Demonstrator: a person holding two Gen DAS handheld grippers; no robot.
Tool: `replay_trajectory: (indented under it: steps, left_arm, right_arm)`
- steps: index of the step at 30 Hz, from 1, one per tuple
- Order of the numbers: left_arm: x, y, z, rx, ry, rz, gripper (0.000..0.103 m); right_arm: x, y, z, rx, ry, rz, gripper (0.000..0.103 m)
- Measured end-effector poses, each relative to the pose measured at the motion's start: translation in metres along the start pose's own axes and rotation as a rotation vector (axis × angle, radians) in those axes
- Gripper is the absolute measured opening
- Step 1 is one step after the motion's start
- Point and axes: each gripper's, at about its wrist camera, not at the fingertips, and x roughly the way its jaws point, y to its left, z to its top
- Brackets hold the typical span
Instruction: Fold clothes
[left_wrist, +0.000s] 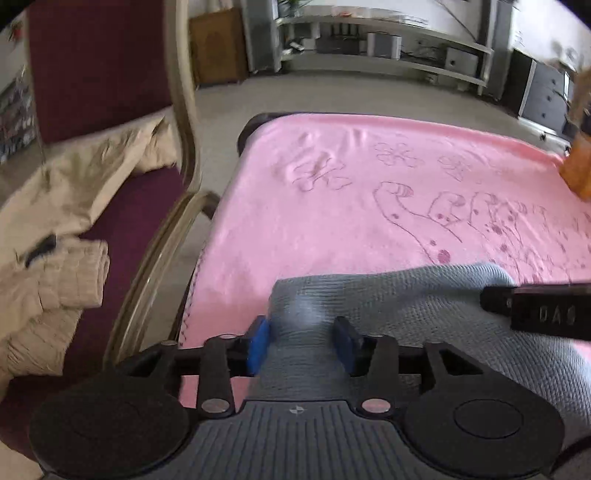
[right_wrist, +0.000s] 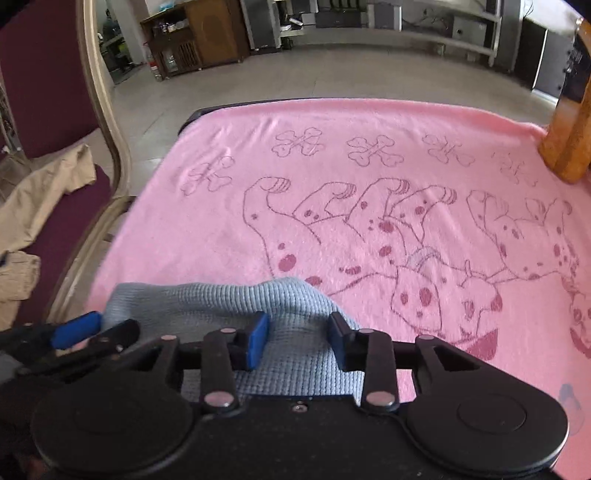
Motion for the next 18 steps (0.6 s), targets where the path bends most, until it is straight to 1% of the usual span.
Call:
replay_trajectory:
  steps: [3,5,6,7,9,11,12,13,15,18]
  left_arm:
    - [-0.004,0.007,-0.002,-0.03,-0.005,-0.042,0.051]
    - [-0.014,0.013,-0.004,-0.05,-0.028,-0.059,0.051]
    - [-0.023,0.016,-0.006,-0.065,-0.046,-0.07,0.05]
    - [-0.032,0.019,-0.009,-0.081,-0.065,-0.08,0.049]
    - [-0.058,0.024,-0.017,-0.095,-0.132,-0.094,0.051]
    - [-0.08,0.027,-0.028,-0.096,-0.191,-0.099,0.053]
    - [-0.088,0.029,-0.034,-0.1,-0.207,-0.103,0.053]
    - [-0.092,0.03,-0.039,-0.109,-0.207,-0.113,0.053]
    - [-0.097,0.033,-0.049,-0.137,-0.187,-0.144,0.053]
    - [-0.1,0.035,-0.061,-0.162,-0.143,-0.146,0.053]
  right_arm:
    - [-0.003,-0.001,-0.005,-0.013,-0.027,-0.013,0.037]
    - [-0.009,-0.007,-0.006,0.008,-0.041,-0.013,0.049]
    - [-0.013,-0.011,-0.006,0.027,-0.045,-0.012,0.059]
    - [-0.018,-0.017,-0.006,0.059,-0.05,0.003,0.06]
    - [-0.038,-0.039,-0.009,0.175,-0.056,0.094,0.06]
    - [-0.059,-0.052,-0.015,0.219,-0.066,0.143,0.06]
    - [-0.071,-0.056,-0.019,0.217,-0.072,0.146,0.062]
    - [-0.081,-0.058,-0.023,0.208,-0.074,0.147,0.063]
    - [-0.099,-0.062,-0.032,0.203,-0.077,0.176,0.063]
    - [-0.119,-0.065,-0.046,0.219,-0.087,0.24,0.063]
